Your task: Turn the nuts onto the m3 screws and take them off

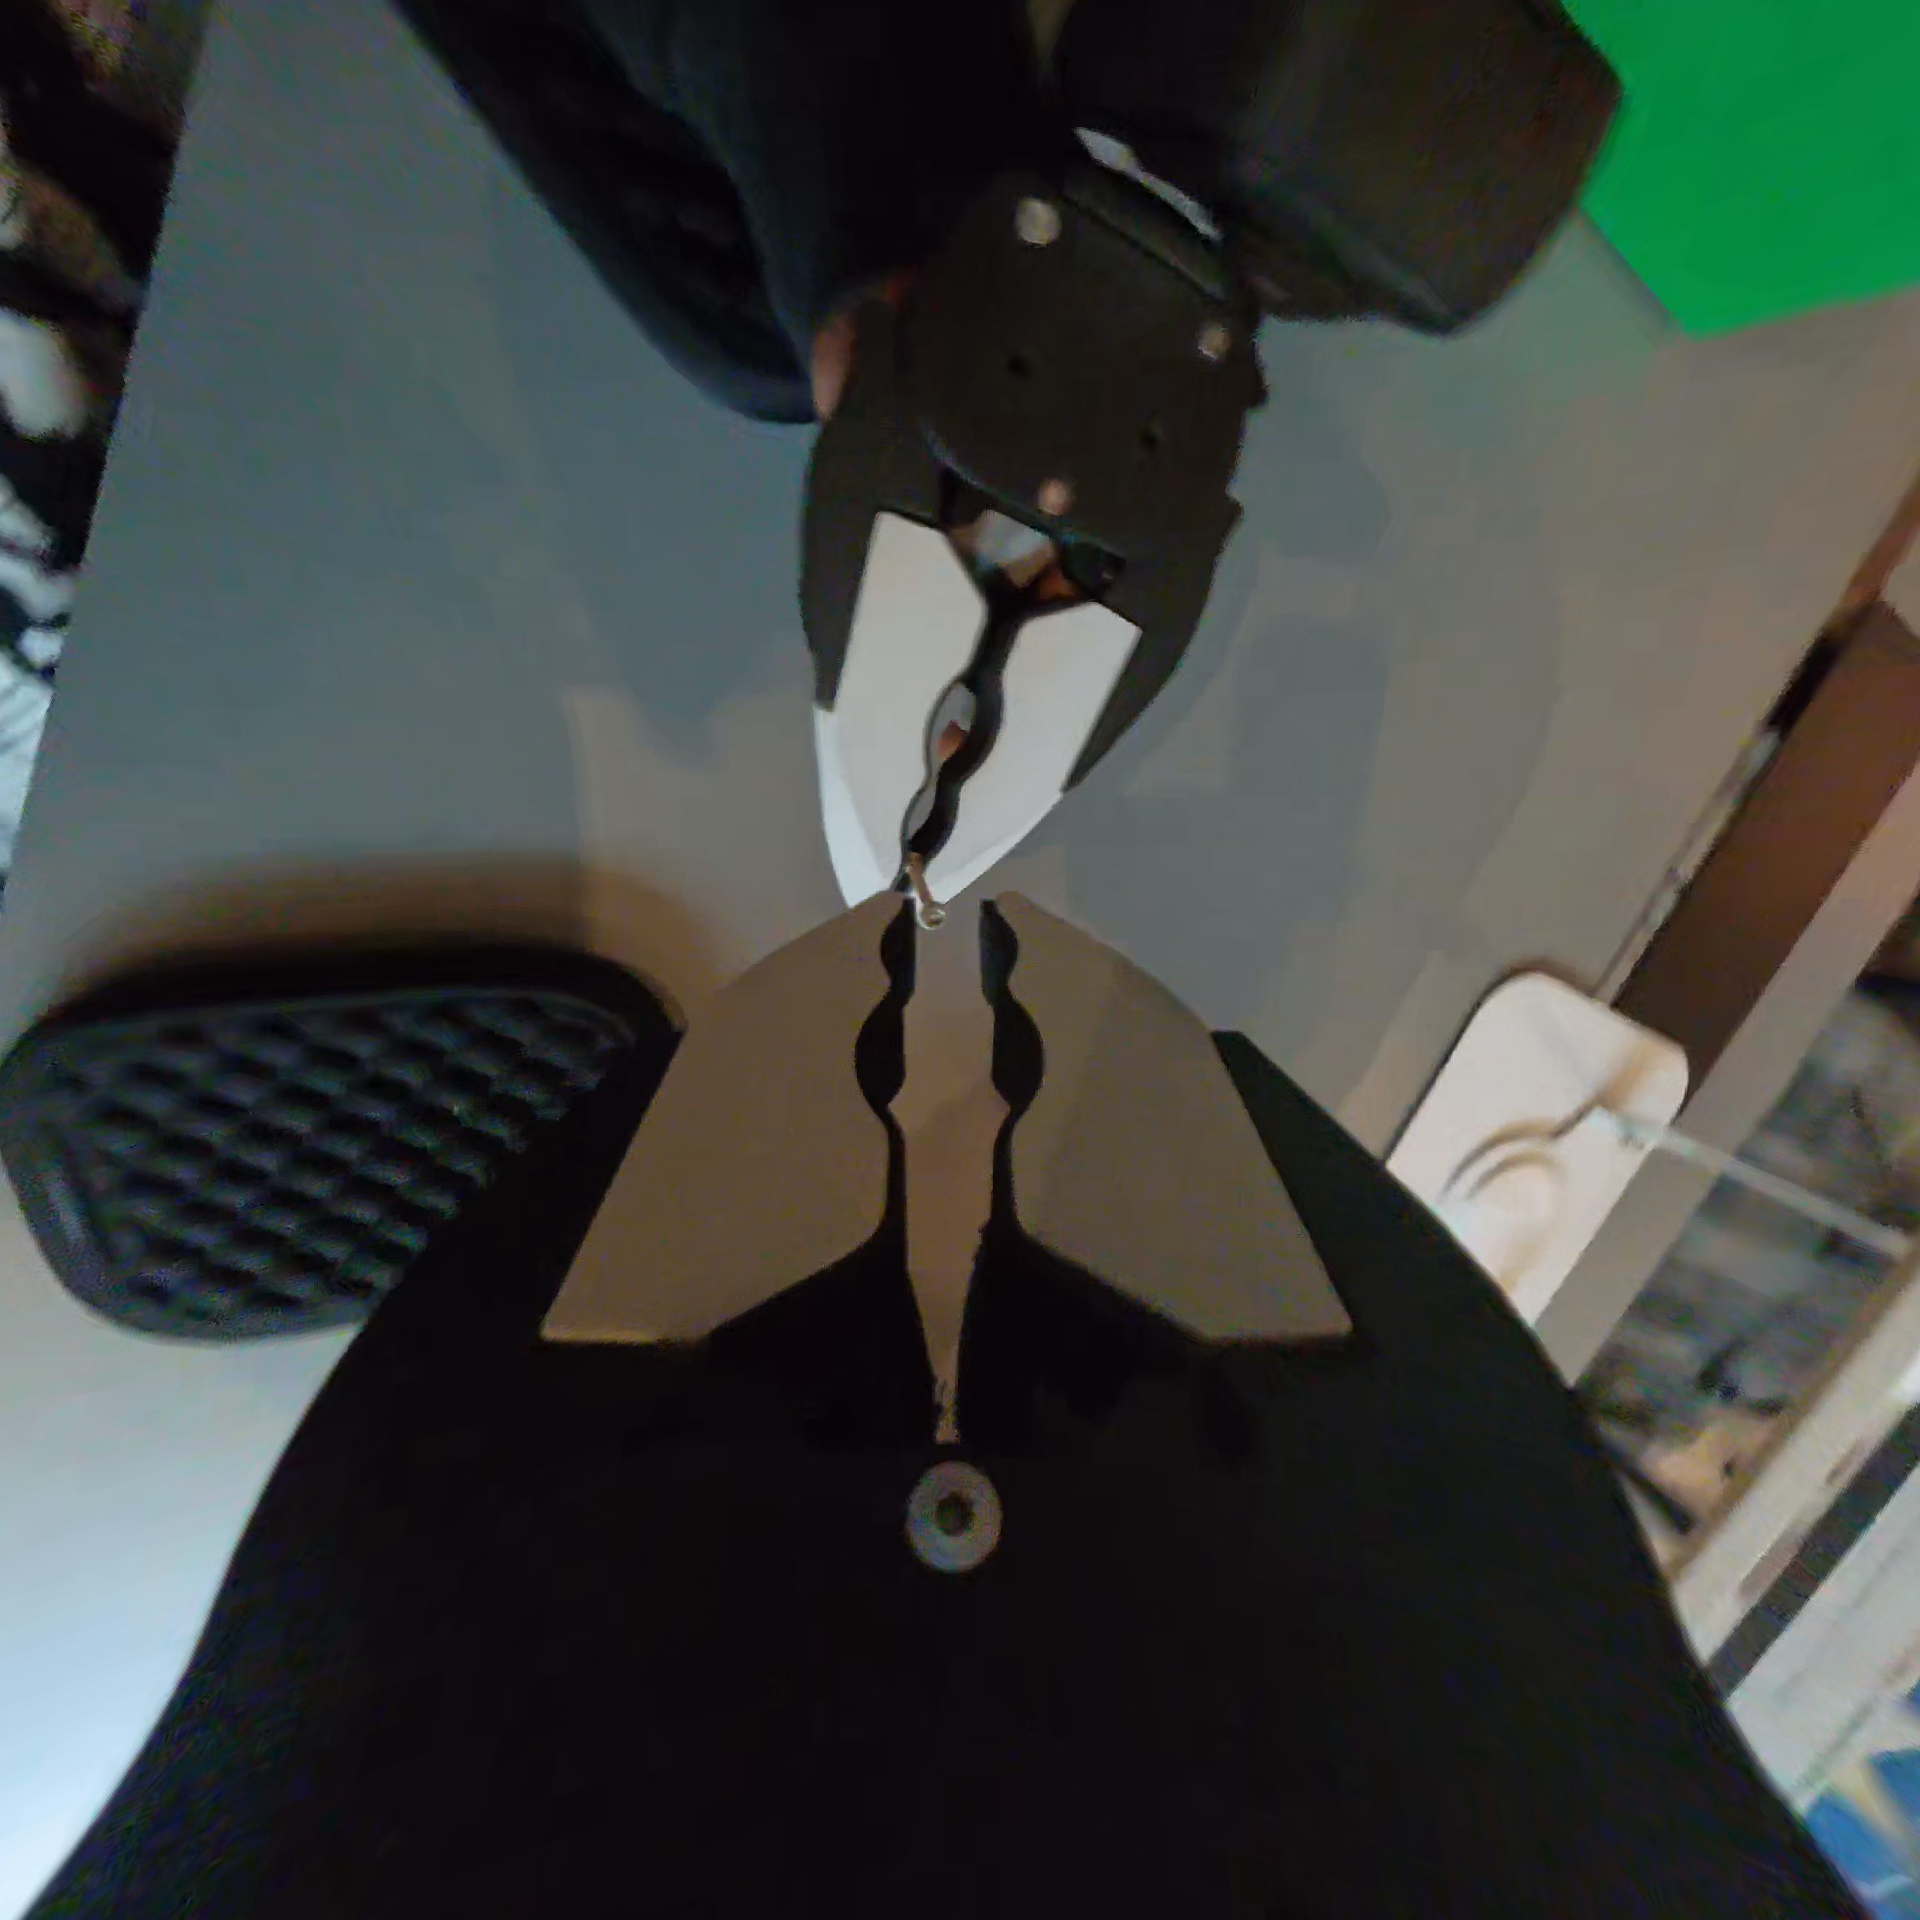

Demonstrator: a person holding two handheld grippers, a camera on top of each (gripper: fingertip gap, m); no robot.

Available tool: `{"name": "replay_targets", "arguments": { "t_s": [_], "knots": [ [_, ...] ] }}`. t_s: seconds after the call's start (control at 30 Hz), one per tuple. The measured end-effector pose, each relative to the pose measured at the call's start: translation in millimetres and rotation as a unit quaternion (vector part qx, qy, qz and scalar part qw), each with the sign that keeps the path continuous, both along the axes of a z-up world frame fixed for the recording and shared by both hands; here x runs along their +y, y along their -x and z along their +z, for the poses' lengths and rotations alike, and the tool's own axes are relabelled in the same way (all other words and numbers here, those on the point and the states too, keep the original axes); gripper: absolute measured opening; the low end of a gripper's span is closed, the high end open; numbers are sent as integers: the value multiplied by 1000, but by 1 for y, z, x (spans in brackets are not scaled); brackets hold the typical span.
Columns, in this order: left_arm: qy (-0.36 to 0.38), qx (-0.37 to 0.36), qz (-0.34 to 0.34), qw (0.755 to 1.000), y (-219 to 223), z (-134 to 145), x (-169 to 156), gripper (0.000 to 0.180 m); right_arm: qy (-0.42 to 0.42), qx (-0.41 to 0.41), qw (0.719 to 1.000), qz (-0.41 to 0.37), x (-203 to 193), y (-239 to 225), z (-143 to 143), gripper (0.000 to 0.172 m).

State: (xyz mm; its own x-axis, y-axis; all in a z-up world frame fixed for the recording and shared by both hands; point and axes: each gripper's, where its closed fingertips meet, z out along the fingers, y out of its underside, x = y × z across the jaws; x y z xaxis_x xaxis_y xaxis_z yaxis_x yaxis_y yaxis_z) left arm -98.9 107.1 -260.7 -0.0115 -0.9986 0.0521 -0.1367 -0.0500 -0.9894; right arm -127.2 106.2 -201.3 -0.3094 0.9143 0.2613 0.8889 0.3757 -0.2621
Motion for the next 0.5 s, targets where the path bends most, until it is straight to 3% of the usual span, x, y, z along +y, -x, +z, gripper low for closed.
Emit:
{"name": "replay_targets", "arguments": {
  "t_s": [0.03,0.2,0.5],
  "knots": [
    [-1,0,0,1000,0,0,0,0,5,-15,999,30,-3,-1,-1,11],
    [0,-3,-6,1000,0,1,-2,0,19,-61,995,80,-1,-5,-12,11],
    [2,-4,-11,1000,0,1,-3,0,34,-65,992,104,0,-5,-17,7]
  ]
}}
